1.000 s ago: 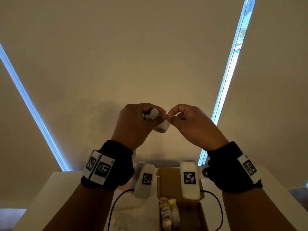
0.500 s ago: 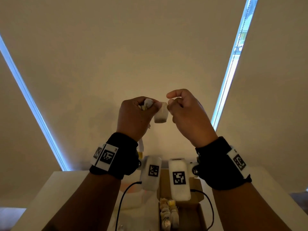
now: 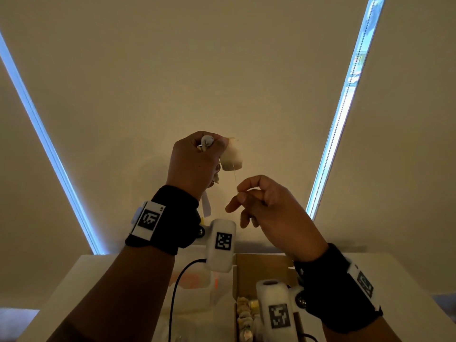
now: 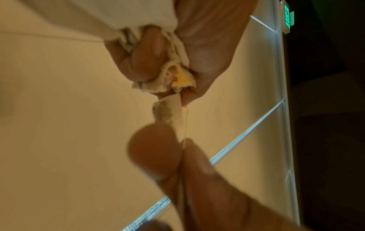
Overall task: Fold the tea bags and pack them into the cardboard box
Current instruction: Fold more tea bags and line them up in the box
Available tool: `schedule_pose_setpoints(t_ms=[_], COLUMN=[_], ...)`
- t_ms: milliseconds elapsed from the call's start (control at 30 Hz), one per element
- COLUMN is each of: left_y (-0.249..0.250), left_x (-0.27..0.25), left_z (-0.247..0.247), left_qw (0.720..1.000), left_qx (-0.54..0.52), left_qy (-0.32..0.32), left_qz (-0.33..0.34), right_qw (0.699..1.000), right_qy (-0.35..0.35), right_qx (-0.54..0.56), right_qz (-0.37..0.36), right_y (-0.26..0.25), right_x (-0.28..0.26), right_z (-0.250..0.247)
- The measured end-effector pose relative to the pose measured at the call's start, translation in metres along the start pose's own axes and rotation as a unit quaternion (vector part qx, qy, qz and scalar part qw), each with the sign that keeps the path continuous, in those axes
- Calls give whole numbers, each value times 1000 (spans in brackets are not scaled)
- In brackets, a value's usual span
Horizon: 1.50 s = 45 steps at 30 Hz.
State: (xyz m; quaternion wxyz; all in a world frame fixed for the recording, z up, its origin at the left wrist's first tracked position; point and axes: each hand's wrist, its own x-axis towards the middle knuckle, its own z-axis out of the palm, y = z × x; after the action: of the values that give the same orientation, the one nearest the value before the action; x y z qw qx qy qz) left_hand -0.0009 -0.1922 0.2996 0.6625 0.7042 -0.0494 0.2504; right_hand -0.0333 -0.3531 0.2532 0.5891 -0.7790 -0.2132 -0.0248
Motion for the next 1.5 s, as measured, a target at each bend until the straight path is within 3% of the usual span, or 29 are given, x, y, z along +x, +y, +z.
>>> schedule_pose_setpoints(t_ms=[267, 433, 667, 867, 1100, 1300, 1500], left_y=[11, 16, 10, 2, -4, -8, 1], left_x=[-9, -13, -18, -19, -21, -23, -27], left_z=[1, -7, -12, -13, -14, -12, -13], left_qw=[999, 996, 978, 964, 960, 977, 982], left_qx=[-5, -8, 89, 166, 190, 138, 105], left_qy=[-32, -82, -166, -160, -156, -141, -122], left_qz=[6, 19, 89, 136, 137, 84, 99], right_qw=[997, 996, 998, 999, 991, 970, 961], right_qy=[-48, -39, -24, 21, 99, 157, 164], right_qx=[55, 76, 50, 22, -65, -133, -162], right_qz=[29, 24, -2, -21, -65, -130, -150], right_y=[6, 3, -17, -32, -41, -38, -27], right_x=[6, 10, 29, 37, 33, 20, 4], right_z=[-10, -26, -47, -50, -41, -21, -6])
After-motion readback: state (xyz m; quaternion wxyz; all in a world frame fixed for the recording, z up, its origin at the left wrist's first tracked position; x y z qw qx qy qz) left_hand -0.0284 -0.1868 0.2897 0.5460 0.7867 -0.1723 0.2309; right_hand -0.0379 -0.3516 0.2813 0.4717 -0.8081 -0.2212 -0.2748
